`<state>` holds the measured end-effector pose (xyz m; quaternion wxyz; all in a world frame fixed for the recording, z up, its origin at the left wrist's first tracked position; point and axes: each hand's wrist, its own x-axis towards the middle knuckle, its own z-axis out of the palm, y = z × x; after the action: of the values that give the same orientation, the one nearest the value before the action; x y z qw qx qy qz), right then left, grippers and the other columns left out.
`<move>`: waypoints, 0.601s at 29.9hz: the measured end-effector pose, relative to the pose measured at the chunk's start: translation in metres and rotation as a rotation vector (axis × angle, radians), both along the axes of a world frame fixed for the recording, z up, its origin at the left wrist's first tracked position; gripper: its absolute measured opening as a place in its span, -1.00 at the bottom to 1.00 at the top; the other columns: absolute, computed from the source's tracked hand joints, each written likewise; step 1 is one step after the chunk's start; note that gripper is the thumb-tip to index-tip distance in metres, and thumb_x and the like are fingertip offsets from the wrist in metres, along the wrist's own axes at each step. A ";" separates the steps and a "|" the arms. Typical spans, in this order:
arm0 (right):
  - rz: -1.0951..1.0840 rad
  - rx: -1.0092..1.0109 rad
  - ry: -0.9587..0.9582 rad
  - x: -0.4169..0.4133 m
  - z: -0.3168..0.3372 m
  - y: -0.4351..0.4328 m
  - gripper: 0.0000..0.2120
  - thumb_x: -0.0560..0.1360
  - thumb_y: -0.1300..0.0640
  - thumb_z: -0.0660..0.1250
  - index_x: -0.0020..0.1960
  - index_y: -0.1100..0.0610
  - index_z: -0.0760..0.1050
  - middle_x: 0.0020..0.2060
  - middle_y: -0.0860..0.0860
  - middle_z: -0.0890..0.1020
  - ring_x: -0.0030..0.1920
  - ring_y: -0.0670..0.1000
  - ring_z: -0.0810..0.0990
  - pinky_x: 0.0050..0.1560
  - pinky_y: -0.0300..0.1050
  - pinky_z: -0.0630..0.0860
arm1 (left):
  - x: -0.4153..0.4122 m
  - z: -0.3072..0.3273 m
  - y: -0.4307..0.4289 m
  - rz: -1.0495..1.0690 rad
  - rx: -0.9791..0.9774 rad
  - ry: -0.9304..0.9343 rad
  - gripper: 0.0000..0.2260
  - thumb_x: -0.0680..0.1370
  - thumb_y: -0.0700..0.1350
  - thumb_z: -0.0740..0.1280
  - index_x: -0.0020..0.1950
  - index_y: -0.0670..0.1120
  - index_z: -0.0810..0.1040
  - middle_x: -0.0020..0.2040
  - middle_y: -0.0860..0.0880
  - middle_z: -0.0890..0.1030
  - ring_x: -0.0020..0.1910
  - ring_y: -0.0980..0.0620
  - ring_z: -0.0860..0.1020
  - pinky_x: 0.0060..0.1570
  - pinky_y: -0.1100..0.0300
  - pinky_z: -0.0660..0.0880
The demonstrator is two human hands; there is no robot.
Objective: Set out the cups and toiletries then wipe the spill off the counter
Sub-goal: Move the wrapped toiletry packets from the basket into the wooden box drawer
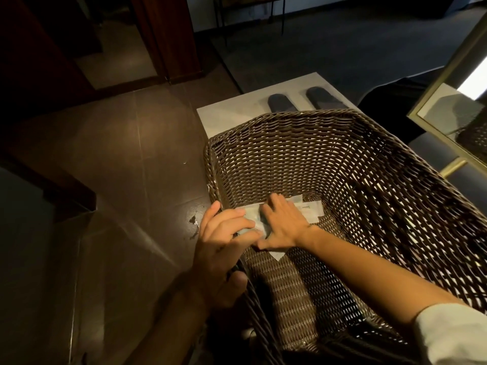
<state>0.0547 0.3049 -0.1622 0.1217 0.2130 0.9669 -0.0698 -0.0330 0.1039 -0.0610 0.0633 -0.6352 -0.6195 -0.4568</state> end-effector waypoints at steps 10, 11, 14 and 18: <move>-0.033 -0.157 0.115 -0.015 -0.004 -0.001 -0.54 0.38 0.18 0.46 0.20 0.14 0.36 0.08 0.10 0.48 0.03 0.15 0.56 0.01 -0.02 0.55 | -0.002 -0.001 -0.001 0.005 0.017 0.031 -0.36 0.68 0.26 -0.20 0.17 -0.09 0.57 0.17 -0.04 0.58 0.32 -0.05 0.52 0.54 -0.13 0.14; -0.037 -0.165 0.112 -0.013 -0.004 0.004 -0.52 0.38 0.14 0.47 0.21 0.13 0.35 0.07 0.09 0.47 0.01 0.13 0.55 0.00 -0.04 0.56 | -0.003 -0.002 -0.001 0.005 0.018 0.031 -0.36 0.68 0.26 -0.20 0.17 -0.09 0.57 0.17 -0.04 0.58 0.33 -0.04 0.51 0.54 -0.14 0.14; -0.053 -0.155 0.021 -0.004 -0.009 0.016 -0.41 0.38 0.03 0.51 0.29 0.13 0.32 0.11 0.09 0.42 0.01 0.12 0.54 0.03 -0.04 0.58 | -0.004 -0.004 -0.001 0.000 0.022 0.029 -0.35 0.68 0.26 -0.20 0.17 -0.09 0.57 0.18 -0.04 0.57 0.38 0.03 0.48 0.54 -0.15 0.13; -0.078 -0.118 -0.090 0.003 -0.015 0.019 -0.43 0.43 0.11 0.47 0.38 0.17 0.39 0.22 0.15 0.41 0.18 0.16 0.49 0.21 0.00 0.52 | -0.003 -0.006 0.002 0.000 0.038 0.017 -0.35 0.68 0.25 -0.20 0.16 -0.09 0.58 0.17 -0.03 0.57 0.38 0.05 0.47 0.53 -0.13 0.14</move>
<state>0.0572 0.3239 -0.1768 0.1747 0.2460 0.9456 -0.1218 -0.0358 0.1058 -0.0665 0.0807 -0.6379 -0.6101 -0.4629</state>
